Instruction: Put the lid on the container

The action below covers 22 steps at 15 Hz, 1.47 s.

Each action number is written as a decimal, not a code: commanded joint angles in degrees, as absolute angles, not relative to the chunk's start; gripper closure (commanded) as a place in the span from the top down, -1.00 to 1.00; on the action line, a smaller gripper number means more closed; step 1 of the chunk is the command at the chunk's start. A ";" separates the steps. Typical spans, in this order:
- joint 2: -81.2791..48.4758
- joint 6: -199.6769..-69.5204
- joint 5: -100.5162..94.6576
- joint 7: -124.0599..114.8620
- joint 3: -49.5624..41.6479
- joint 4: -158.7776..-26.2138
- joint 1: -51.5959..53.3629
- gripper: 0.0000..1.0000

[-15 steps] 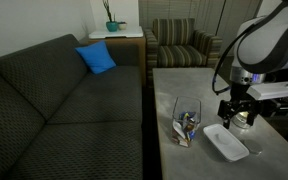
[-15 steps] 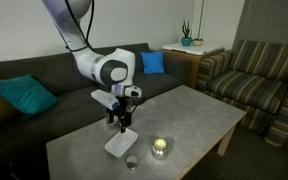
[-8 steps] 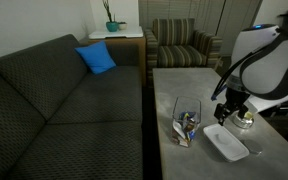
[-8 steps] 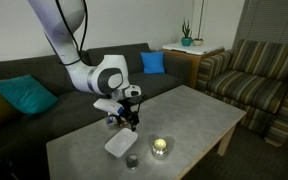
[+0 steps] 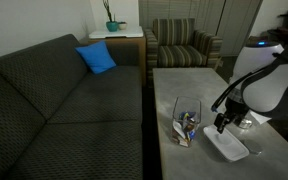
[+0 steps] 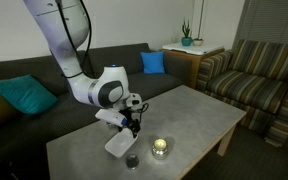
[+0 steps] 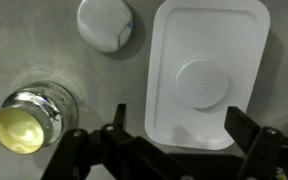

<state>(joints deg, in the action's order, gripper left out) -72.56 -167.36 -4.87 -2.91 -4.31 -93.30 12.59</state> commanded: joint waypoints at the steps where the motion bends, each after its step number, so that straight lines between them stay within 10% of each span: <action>1: -77.15 -170.58 -7.15 9.56 5.34 -88.47 1.39 1.00; 22: -73.26 -177.97 -0.62 -6.68 -3.72 -98.55 13.68 1.00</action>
<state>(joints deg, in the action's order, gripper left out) -72.41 -176.91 -1.53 -6.35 -2.25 -99.47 12.15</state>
